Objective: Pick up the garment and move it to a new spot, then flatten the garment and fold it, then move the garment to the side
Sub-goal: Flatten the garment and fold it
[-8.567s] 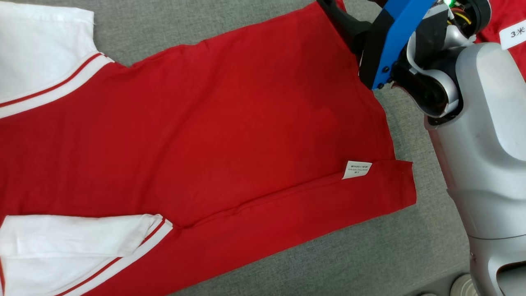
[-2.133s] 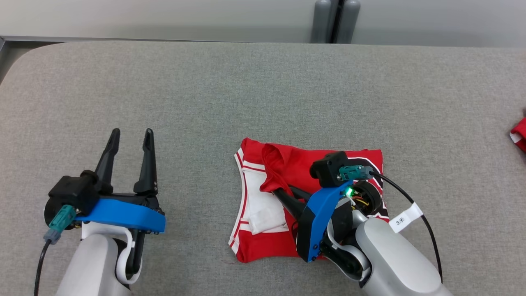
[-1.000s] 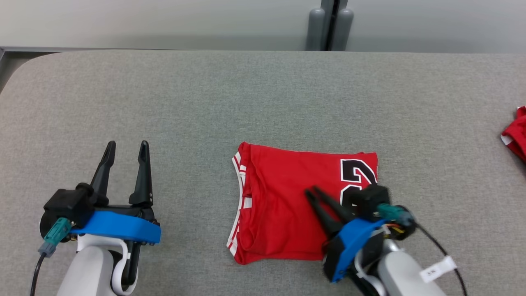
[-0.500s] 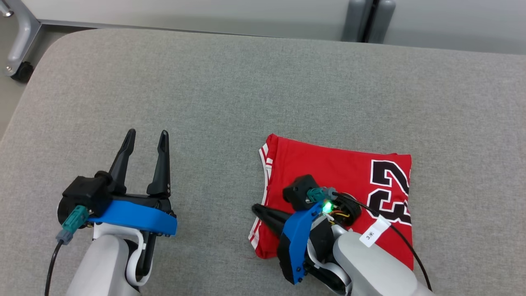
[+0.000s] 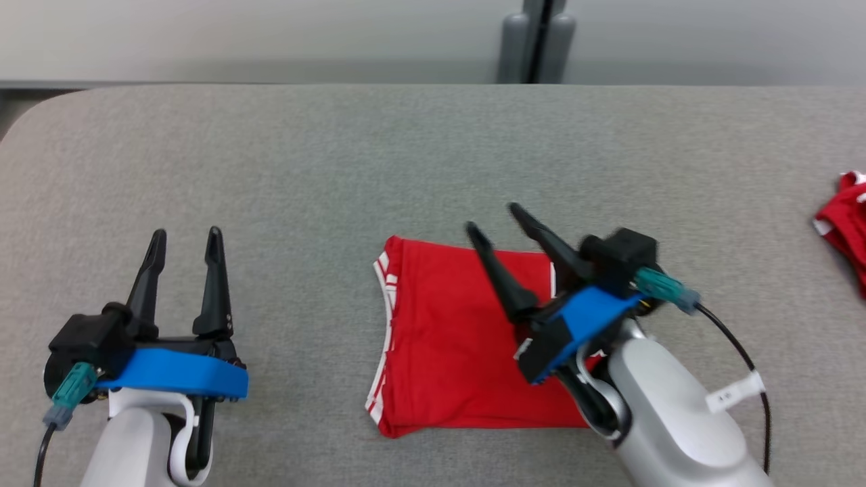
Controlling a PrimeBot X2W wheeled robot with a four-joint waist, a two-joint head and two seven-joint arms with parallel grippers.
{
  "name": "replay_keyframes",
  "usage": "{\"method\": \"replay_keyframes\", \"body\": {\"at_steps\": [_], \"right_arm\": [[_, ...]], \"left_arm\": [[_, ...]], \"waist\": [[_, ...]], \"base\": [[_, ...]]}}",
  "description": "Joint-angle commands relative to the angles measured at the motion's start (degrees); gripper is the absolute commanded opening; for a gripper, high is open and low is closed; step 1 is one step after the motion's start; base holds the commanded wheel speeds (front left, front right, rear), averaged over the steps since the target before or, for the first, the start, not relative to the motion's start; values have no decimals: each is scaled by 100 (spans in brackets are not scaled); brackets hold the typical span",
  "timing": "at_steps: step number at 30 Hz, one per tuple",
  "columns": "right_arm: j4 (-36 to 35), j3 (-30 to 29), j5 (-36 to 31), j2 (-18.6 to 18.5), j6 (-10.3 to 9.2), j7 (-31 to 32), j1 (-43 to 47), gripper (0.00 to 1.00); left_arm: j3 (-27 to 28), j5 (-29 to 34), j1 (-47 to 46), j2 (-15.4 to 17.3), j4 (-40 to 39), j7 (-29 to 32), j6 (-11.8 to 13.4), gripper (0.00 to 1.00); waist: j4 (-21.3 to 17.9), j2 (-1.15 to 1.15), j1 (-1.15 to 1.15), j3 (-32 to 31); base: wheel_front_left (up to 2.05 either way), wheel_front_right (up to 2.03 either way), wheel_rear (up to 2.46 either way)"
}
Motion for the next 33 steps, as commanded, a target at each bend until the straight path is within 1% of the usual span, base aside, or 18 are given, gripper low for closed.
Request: {"method": "replay_keyframes", "body": {"at_steps": [1,4,9,14,17,22,33], "right_arm": [[-64,-214,-213,-18,3,-53,250,100],[-399,-832,-669,-13,3,-81,667,100],[-936,-1881,-1160,-28,3,137,1470,100],[-1398,-2509,-1190,-31,3,296,2003,100],[-1575,-2761,-1239,-58,3,372,2223,100],[-1714,-2913,-1332,-111,3,523,2484,100],[-1629,-2822,-1301,-91,3,699,2608,100]], "left_arm": [[78,50,117,24,-35,-25,25,100],[161,100,283,26,-46,-25,27,100],[245,131,496,-3,-3,-25,22,100],[351,151,709,-32,21,-25,17,100],[402,177,839,-38,37,-25,15,100],[413,180,1016,-57,108,-25,14,100],[368,138,1077,-6,432,32,48,100]], "waist": [[-223,0,0,-191],[-395,0,0,-303],[-585,0,0,-517],[-712,0,0,-722],[-762,0,0,-849],[-787,0,0,-1029],[-848,0,0,-1232]], "base": [[0,0,0],[0,0,0],[0,0,0],[0,0,0],[0,0,0],[0,0,0],[0,0,0]]}}
